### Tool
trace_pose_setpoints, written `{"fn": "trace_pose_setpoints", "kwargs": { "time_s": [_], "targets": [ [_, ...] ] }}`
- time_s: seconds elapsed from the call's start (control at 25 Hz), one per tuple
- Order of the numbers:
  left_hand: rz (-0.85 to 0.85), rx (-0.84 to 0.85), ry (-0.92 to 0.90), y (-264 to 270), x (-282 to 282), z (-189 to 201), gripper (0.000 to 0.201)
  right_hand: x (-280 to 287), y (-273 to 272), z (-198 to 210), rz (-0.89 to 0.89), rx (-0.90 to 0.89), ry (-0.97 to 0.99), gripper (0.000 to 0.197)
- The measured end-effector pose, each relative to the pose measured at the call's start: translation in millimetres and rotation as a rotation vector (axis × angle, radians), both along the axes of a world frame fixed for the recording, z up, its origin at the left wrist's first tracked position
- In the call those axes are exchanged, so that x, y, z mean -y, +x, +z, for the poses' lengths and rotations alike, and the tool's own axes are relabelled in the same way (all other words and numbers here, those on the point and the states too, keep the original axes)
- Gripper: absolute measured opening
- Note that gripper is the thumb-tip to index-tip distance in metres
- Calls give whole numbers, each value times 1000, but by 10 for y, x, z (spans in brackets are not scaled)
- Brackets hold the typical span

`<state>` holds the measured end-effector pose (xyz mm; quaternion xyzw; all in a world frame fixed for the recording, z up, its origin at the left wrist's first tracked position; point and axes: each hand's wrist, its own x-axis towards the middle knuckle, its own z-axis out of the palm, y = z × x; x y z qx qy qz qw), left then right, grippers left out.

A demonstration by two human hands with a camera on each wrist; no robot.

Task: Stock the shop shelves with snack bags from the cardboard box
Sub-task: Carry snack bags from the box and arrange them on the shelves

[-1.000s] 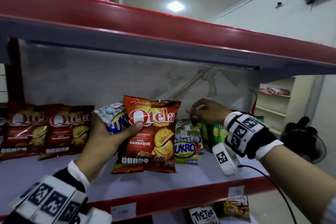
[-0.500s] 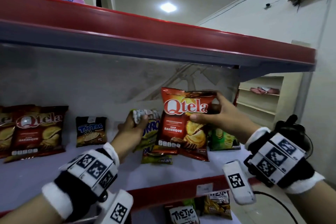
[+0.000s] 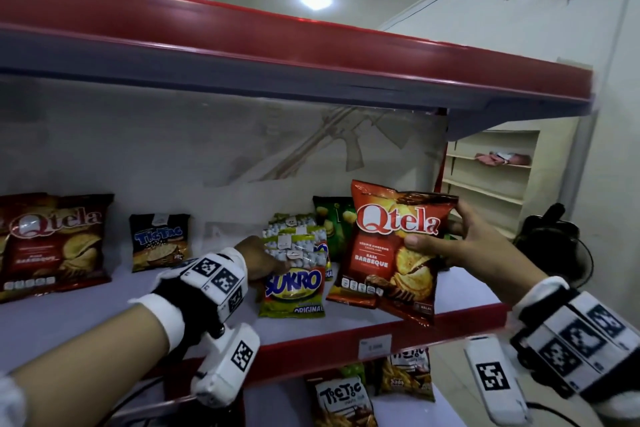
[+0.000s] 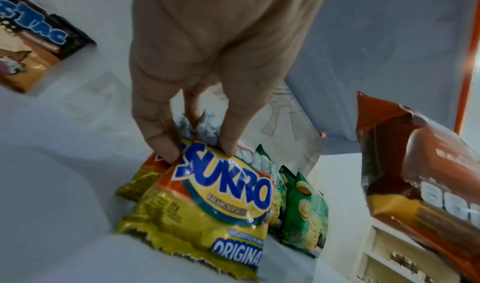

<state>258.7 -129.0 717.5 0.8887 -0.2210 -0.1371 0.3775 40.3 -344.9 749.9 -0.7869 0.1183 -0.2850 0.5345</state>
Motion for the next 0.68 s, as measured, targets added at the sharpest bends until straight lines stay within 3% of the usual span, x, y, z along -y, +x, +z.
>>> {"fn": "trace_pose_setpoints", "kwargs": {
  "time_s": [0.12, 0.2, 0.28, 0.36, 0.48, 0.68],
  "targets": [
    [89, 105, 153, -58, -65, 73, 94, -107, 56, -24, 16, 1, 8, 81],
    [77, 174, 38, -153, -218, 177, 86, -251, 150, -1, 36, -1, 19, 83],
    [-19, 104, -242, -241, -460, 290, 74, -501, 290, 28, 78, 13, 33, 86],
    [-150, 80, -410, -350, -795, 394, 79, -845, 481, 47, 141, 47, 41, 82],
    [-233, 114, -421, -388, -1305, 443, 84, -1431, 812, 25, 220, 99, 54, 81],
    [-47, 120, -489, 4, -2323, 295, 82, -2485, 1410, -171, 307, 172, 68, 87]
  ]
}}
